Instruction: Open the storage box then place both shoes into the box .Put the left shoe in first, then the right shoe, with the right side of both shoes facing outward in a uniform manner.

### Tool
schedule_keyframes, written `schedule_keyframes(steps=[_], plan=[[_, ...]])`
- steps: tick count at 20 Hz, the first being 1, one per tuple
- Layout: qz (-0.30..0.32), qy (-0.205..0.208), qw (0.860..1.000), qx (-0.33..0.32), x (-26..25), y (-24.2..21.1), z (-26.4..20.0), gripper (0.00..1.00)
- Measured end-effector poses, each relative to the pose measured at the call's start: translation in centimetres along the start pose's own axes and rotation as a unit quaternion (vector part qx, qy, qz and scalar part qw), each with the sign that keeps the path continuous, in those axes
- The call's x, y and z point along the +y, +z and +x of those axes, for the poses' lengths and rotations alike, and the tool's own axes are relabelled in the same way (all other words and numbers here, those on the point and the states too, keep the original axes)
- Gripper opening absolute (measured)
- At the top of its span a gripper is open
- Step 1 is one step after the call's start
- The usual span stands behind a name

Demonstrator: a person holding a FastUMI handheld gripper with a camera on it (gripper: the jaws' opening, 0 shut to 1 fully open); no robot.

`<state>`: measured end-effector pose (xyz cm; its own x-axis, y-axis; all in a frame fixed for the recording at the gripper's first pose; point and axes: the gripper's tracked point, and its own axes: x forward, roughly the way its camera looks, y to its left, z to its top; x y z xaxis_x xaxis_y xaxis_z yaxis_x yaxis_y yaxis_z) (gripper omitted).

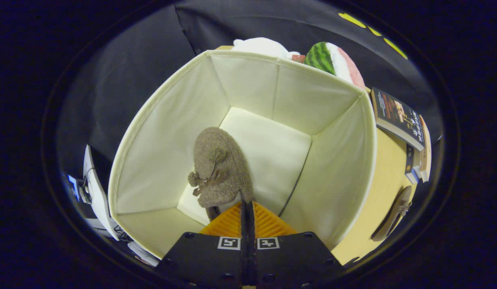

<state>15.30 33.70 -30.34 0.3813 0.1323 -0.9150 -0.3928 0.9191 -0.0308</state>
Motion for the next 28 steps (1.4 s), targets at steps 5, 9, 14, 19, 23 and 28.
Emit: schedule_keyframes(steps=[5,9,14,19,23,28], plan=[[-0.040,-0.032,0.999,0.002,-0.3,0.7,1.5,0.06],[-0.077,-0.055,0.995,0.009,-0.4,0.8,2.7,0.25],[-0.027,-0.008,0.999,0.026,-0.4,0.4,3.4,0.00],[0.135,0.093,0.986,0.013,1.1,1.4,1.8,0.01],[0.260,0.166,0.951,-0.028,2.1,3.7,1.0,0.00],[0.224,0.154,0.962,-0.009,3.2,2.6,1.9,0.00]])
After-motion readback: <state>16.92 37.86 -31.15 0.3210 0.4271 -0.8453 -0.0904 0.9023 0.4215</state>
